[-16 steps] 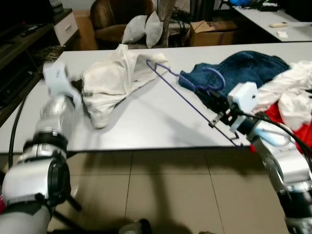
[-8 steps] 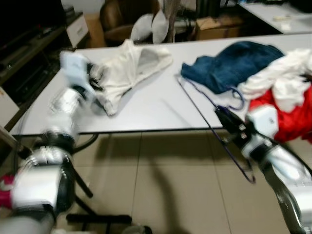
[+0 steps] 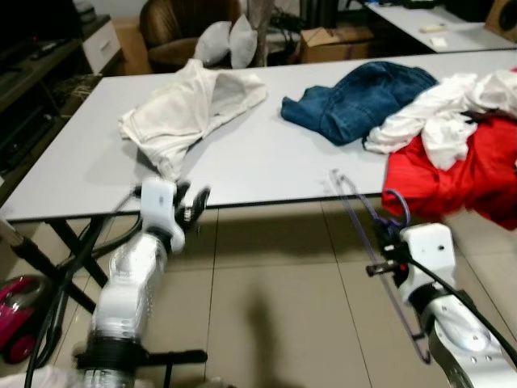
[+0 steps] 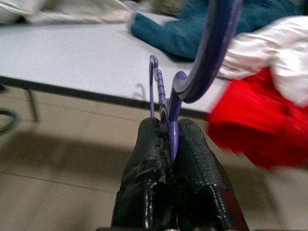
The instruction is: Hang hanger
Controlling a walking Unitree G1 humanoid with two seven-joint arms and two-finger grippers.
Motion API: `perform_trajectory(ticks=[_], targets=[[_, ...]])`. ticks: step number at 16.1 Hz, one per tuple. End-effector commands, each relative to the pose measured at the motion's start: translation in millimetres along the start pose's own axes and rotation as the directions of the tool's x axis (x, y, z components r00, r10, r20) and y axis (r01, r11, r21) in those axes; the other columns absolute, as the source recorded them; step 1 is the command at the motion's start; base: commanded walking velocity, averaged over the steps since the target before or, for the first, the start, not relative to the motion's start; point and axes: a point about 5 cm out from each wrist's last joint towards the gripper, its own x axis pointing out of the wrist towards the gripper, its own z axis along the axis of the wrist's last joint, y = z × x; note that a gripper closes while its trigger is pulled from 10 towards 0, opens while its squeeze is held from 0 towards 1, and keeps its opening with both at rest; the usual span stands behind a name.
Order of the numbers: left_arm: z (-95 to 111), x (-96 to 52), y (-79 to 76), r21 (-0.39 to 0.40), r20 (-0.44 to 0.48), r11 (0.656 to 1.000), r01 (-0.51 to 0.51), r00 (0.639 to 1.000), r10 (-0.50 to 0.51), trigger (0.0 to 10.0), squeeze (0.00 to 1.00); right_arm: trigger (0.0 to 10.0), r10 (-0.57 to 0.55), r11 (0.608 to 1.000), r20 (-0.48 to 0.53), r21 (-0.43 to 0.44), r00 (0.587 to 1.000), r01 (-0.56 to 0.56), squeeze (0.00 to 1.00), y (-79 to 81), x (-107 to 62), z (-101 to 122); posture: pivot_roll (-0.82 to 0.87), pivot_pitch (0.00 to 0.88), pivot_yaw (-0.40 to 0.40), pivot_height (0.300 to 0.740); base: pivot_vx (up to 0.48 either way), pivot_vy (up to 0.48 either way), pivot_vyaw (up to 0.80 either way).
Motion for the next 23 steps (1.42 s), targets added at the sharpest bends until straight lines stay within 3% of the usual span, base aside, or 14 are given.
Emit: perform_trajectory(ticks=[1,3,4,14,20,23], targets=[[2.0,-0.2,-0.5,0.028,-0.016,0.999,-0.022,1.000,0.022,10.0,0.00,10.0,-0.019,1.000,-0.009,0.007,1.000,0.019,0.00,-1.5,-0.1,-4.0,-0.09,0.000,0.067,0.740,0.000,0.000,0.00],[-8.3,-6.5,-2.8,0.052,-0.060,0.997,-0.063,0.996,0.066,10.0,0.00,10.0,-0.033,0.994,-0.016,0.100,0.999,0.035,0.00,-3.3,-2.6,-13.1,-0.09,0.000,0.060,0.740,0.120,0.000,0.00],[-10.2,-8.1,0.0,0.059,-0.062,0.995,-0.079,0.995,0.083,10.0,0.00,10.0,-0.009,0.995,-0.015,0.103,1.000,0.010,0.00,-1.2,-2.1,-14.0,-0.09,0.000,0.057,0.740,0.319,0.000,0.00],[-4.0,-10.4,-4.7,0.072,-0.064,0.994,-0.080,0.994,0.085,10.0,0.00,10.0,0.037,0.992,0.005,0.118,0.999,-0.038,0.00,2.4,0.0,-15.0,-0.08,0.000,0.065,0.740,0.383,0.000,0.00],[4.4,-1.3,-5.5,0.065,-0.029,0.995,-0.078,0.996,0.080,10.0,0.00,10.0,0.022,1.000,0.044,0.017,0.999,-0.023,0.00,-4.2,4.8,-4.9,-0.09,0.000,0.075,0.740,0.396,0.000,0.27],[4.7,-0.2,-6.8,0.058,-0.026,0.996,-0.065,0.997,0.066,10.0,0.00,10.0,0.007,0.998,0.067,0.065,0.998,-0.011,0.00,-6.5,4.1,-1.2,-0.10,0.000,0.078,0.740,0.395,0.000,0.27]])
